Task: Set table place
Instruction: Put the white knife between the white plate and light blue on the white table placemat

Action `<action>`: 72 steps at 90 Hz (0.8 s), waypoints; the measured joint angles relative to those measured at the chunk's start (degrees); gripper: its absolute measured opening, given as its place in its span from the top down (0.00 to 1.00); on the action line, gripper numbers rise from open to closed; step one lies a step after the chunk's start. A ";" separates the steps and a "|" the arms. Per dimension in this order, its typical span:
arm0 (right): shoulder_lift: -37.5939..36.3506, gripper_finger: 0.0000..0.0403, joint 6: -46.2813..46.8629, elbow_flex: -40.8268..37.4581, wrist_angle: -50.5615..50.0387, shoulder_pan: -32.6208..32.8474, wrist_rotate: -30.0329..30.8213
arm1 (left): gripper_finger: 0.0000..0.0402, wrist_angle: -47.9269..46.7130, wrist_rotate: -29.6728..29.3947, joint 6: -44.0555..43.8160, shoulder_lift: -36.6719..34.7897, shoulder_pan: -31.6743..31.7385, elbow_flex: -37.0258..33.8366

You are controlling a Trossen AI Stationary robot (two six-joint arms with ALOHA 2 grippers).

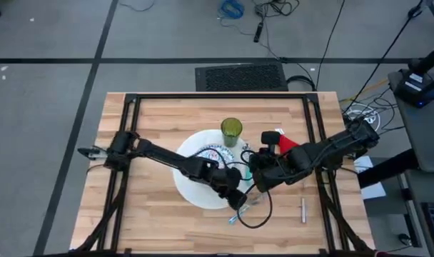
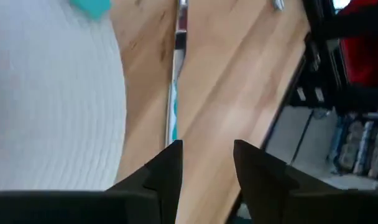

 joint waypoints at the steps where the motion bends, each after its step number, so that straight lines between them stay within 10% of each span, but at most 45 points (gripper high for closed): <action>1: 0.00 0.96 0.13 0.00 0.04 0.00 0.01 | 0.68 -1.19 -0.04 0.32 -0.45 -0.03 0.00; 46: 0.00 0.96 20.27 0.00 0.85 -0.96 -2.28 | 0.99 -35.69 -7.26 28.80 -19.45 0.71 -2.95; 72: 2.01 0.96 59.84 0.00 0.24 -4.40 -16.17 | 0.99 -33.28 -11.20 45.10 -35.96 1.58 -15.90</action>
